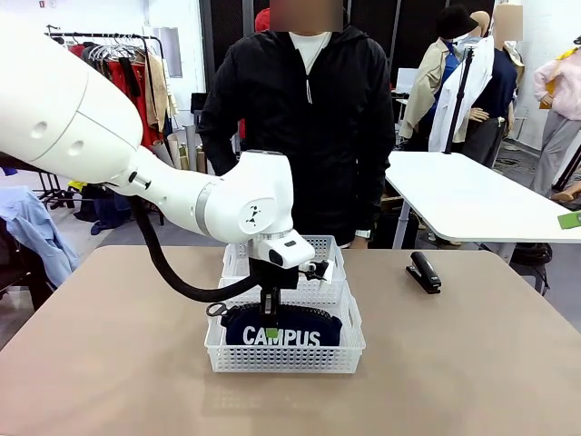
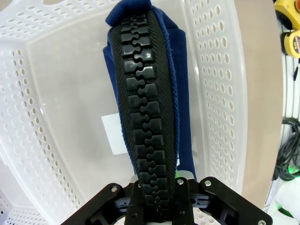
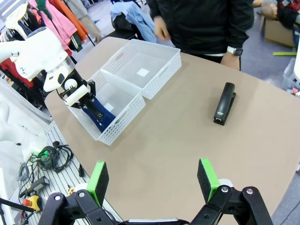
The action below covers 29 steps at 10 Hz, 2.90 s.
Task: Distribute items into two baskets.
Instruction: Place the picked Pencil pouch into the Organizing basket as instructed by the person, then pick up the Stapler that the person points to.
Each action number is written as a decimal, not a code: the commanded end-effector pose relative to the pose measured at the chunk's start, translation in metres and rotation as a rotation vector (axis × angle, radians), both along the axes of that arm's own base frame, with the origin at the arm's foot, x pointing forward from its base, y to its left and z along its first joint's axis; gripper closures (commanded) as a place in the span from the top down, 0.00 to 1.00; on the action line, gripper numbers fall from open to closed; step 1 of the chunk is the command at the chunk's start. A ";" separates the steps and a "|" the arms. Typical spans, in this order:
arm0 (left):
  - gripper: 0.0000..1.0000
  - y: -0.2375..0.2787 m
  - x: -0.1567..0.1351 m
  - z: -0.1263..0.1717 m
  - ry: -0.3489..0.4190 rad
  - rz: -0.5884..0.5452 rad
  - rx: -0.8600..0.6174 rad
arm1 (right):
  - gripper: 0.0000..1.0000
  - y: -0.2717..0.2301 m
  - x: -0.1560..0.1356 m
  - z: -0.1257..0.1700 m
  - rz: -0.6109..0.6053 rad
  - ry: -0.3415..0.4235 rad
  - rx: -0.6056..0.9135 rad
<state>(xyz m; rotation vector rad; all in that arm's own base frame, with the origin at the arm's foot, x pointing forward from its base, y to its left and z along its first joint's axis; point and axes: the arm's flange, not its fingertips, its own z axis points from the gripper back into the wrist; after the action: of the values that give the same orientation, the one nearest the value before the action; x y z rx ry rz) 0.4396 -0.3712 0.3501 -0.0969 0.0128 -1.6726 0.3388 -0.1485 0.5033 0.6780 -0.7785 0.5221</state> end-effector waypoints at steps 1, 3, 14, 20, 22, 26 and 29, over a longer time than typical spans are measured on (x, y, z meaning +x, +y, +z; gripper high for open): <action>0.43 0.001 -0.003 0.020 0.015 0.018 0.004 | 1.00 0.000 0.004 0.002 0.009 -0.038 0.019; 0.82 0.002 -0.002 0.045 0.042 0.006 -0.017 | 1.00 0.000 0.004 0.002 0.009 -0.038 0.019; 1.00 0.020 -0.026 0.126 0.005 0.038 0.004 | 1.00 0.000 0.004 0.002 0.009 -0.038 0.019; 1.00 0.020 -0.026 0.126 0.005 0.038 0.004 | 1.00 0.000 0.004 0.002 0.009 -0.038 0.019; 1.00 0.020 -0.026 0.126 0.005 0.038 0.004 | 1.00 0.000 0.004 0.002 0.009 -0.038 0.019; 1.00 0.090 -0.034 0.179 -0.093 0.320 -0.056 | 1.00 0.000 0.004 0.002 0.009 -0.038 0.019; 1.00 0.217 -0.045 0.232 -0.198 0.689 -0.168 | 1.00 0.000 0.004 0.002 0.009 -0.038 0.019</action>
<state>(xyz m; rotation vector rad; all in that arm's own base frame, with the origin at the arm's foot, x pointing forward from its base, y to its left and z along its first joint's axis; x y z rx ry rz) 0.4092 -0.1789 0.5930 -0.0811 -0.2372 -1.1033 0.3389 -0.1483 0.5035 0.6769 -0.7777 0.5227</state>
